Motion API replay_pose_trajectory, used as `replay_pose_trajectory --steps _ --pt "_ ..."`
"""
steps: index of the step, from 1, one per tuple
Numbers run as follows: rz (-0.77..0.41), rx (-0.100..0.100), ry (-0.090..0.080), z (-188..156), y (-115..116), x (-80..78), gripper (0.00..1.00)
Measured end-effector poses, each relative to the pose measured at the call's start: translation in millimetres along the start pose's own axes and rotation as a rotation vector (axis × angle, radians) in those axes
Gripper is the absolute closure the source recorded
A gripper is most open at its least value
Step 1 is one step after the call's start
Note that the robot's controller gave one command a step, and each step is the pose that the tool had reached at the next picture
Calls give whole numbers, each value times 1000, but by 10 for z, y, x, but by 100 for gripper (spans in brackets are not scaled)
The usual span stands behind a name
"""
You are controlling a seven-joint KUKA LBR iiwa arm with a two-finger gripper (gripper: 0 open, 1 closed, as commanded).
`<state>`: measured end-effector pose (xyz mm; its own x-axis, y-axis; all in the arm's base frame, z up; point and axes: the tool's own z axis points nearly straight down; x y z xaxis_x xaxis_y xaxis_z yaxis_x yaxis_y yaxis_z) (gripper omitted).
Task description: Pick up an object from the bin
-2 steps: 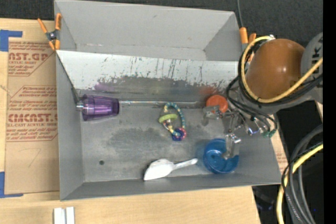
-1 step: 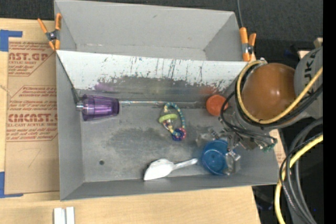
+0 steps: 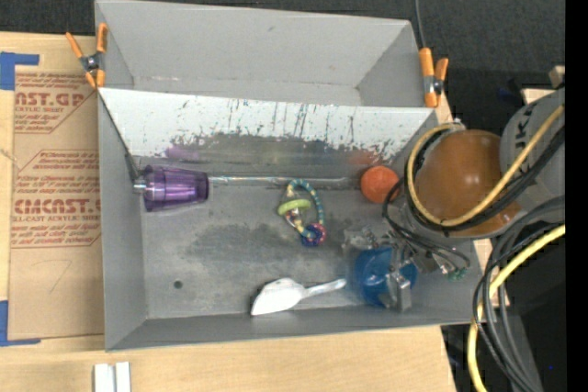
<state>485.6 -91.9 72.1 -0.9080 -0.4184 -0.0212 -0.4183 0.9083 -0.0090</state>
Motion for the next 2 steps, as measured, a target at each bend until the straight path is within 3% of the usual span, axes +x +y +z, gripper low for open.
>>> replay_pose_trajectory --steps 1,2 --pt "-50 -6 9 2 -140 -30 100" --pt "-51 -6 9 2 -140 -31 100"
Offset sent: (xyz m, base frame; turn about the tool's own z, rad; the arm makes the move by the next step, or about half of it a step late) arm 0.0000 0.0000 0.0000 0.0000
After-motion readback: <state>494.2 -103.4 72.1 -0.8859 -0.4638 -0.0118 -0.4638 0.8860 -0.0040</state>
